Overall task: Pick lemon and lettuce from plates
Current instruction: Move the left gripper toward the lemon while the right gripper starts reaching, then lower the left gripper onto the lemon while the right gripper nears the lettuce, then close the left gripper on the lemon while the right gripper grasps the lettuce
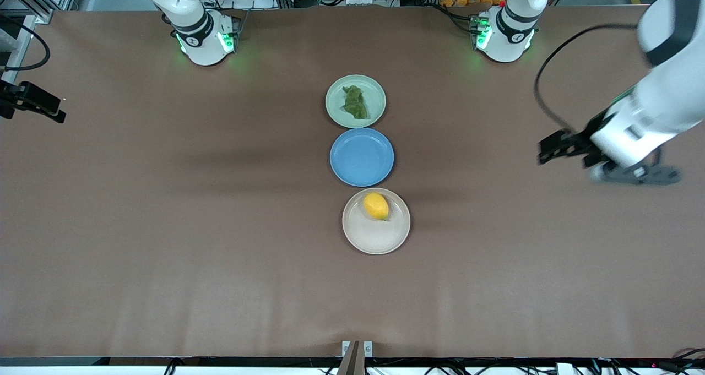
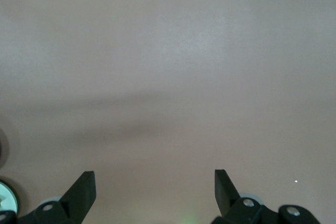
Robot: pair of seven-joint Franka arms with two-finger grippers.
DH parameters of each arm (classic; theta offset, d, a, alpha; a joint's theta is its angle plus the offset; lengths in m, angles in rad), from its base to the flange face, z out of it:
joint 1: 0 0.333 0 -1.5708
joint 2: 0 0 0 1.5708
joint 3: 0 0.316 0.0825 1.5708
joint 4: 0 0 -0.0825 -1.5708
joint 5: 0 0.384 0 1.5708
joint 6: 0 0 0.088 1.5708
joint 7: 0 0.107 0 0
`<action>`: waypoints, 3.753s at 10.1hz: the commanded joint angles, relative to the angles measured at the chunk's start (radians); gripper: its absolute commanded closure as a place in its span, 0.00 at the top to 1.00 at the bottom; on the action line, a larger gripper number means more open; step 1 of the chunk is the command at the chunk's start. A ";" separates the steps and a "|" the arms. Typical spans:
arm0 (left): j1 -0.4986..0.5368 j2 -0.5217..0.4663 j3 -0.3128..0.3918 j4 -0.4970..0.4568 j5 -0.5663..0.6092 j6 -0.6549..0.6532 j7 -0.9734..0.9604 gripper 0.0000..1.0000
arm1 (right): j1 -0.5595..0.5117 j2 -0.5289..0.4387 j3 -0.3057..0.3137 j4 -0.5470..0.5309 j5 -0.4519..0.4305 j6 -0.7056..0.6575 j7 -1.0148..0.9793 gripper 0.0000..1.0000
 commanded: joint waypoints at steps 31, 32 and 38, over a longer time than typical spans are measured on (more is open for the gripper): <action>-0.459 0.609 0.009 0.014 0.087 0.717 -0.835 0.53 | 0.387 0.598 0.788 -0.477 -0.604 0.887 1.674 1.00; -0.455 0.609 0.012 0.015 0.087 0.717 -0.829 0.36 | 0.391 0.616 0.788 -0.477 -0.641 0.905 1.717 1.00; -0.385 0.463 0.015 0.020 0.091 0.655 -0.823 0.00 | 0.420 0.658 0.790 -0.477 -0.700 0.913 1.777 1.00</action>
